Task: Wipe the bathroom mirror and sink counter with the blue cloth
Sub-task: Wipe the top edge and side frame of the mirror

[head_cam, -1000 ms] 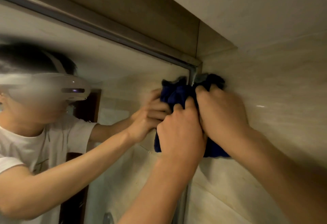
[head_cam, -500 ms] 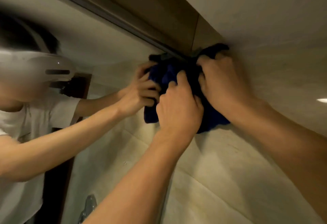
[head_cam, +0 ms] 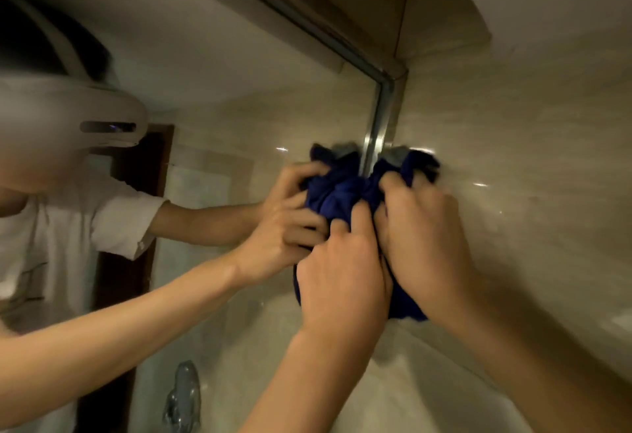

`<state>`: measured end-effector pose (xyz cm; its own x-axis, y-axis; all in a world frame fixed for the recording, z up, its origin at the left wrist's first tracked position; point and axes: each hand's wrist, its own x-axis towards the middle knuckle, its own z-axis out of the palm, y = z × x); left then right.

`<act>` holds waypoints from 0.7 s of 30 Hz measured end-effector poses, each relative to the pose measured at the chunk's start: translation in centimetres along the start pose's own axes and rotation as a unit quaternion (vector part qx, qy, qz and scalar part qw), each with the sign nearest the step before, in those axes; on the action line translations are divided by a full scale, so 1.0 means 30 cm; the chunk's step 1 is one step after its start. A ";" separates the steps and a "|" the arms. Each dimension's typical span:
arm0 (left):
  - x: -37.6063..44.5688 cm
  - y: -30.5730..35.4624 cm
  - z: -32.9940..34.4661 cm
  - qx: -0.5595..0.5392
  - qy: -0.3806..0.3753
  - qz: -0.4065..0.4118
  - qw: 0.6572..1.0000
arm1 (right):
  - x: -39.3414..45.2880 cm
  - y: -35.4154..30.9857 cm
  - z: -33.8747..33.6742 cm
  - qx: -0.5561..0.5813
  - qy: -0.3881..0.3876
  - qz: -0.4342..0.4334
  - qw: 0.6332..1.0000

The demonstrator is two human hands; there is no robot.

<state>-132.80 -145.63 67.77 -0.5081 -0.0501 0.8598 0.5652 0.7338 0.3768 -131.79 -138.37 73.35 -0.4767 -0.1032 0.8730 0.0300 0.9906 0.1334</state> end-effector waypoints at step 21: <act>0.055 0.019 -0.016 -0.027 -0.013 -0.035 0.999 | 0.104 0.005 -0.089 -0.037 -0.008 -0.001 0.999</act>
<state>-132.99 -145.61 69.57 -0.5640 -0.0827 0.8216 0.5615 0.6911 0.4550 -130.93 -138.78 77.35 -0.4901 -0.1025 0.8656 0.0938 0.9811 0.1692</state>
